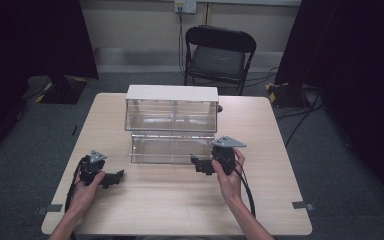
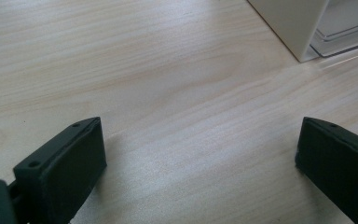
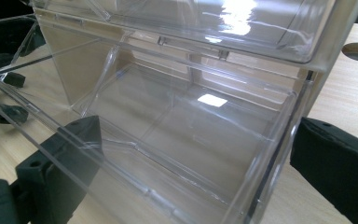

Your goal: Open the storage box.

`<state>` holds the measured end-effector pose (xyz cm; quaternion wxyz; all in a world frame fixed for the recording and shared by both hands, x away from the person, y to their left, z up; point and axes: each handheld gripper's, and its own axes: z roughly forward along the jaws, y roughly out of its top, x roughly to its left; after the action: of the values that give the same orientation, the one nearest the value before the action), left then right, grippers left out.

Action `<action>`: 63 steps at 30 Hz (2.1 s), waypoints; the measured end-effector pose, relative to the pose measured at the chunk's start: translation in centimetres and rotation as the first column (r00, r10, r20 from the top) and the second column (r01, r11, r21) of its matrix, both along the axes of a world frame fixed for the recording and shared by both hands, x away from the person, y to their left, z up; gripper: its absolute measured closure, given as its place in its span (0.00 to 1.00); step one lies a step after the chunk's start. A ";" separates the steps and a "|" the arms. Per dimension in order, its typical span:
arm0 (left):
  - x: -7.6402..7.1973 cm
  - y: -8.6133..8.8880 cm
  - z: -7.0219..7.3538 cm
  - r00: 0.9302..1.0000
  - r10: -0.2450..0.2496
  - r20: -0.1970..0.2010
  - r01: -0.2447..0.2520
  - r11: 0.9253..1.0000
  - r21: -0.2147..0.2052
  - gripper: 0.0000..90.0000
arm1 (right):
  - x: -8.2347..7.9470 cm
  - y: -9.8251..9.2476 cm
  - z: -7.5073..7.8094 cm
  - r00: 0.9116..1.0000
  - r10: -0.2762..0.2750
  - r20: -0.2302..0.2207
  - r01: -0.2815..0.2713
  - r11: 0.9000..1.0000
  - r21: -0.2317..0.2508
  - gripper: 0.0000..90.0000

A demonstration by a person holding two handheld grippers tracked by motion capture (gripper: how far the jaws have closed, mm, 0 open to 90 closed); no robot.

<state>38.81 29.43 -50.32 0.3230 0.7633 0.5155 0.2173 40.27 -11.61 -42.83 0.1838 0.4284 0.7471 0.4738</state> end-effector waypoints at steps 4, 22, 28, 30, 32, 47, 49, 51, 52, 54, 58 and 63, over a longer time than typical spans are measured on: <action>0.0 0.0 0.0 1.000 0.000 0.000 0.000 1.000 0.000 0.01 | 0.1 -0.1 -0.1 1.000 0.001 -0.003 -0.001 1.000 -0.008 0.03; 0.0 0.0 0.0 1.000 0.001 0.000 -0.001 1.000 -0.001 0.01 | 0.9 0.0 0.2 1.000 -0.013 -0.006 0.013 1.000 -0.015 0.07; 0.0 0.0 0.0 1.000 0.000 0.000 0.000 1.000 0.000 0.01 | 0.9 0.0 0.3 1.000 -0.026 -0.009 0.025 0.999 -0.022 0.06; 0.0 0.0 0.0 1.000 0.000 0.000 0.000 1.000 0.000 0.01 | 0.8 0.0 0.4 0.999 -0.031 -0.007 0.031 0.999 -0.022 0.07; 0.0 0.0 0.0 1.000 0.000 0.000 0.000 1.000 0.000 0.01 | 0.8 0.0 0.4 1.000 -0.029 -0.008 0.029 0.999 -0.022 0.08; 0.0 0.0 0.0 1.000 0.000 0.000 0.000 1.000 0.000 0.01 | 1.0 0.0 1.0 0.999 -0.043 0.005 0.043 0.999 0.004 0.11; 0.0 0.0 0.0 1.000 0.000 0.000 0.000 1.000 0.000 0.01 | 1.0 -0.1 1.0 0.999 -0.041 0.005 0.041 0.999 0.005 0.10; 0.0 0.0 0.0 1.000 0.000 0.000 0.000 1.000 0.000 0.01 | 1.0 -0.1 1.0 0.999 -0.044 0.007 0.044 0.999 0.007 0.11; 0.0 0.0 0.0 1.000 0.000 0.000 0.000 1.000 0.000 0.01 | 1.0 -0.1 1.1 0.999 -0.046 0.013 0.046 0.999 0.004 0.10; 0.0 0.0 0.0 1.000 0.001 -0.001 -0.001 1.000 -0.002 0.01 | 1.0 -0.1 1.2 0.999 -0.045 0.015 0.045 0.999 0.003 0.11; 0.0 0.0 0.0 1.000 0.000 0.000 0.000 1.000 0.000 0.01 | 1.1 0.0 1.6 0.999 -0.047 0.020 0.047 0.999 0.004 0.12; 0.0 0.0 0.0 1.000 0.000 0.000 0.000 1.000 0.000 0.01 | 1.2 -0.1 1.8 0.999 -0.048 0.025 0.048 0.999 0.011 0.13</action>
<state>38.81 29.43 -50.32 0.3229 0.7634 0.5155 0.2173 41.46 -11.68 -41.04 0.2023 0.4410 0.7318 0.4786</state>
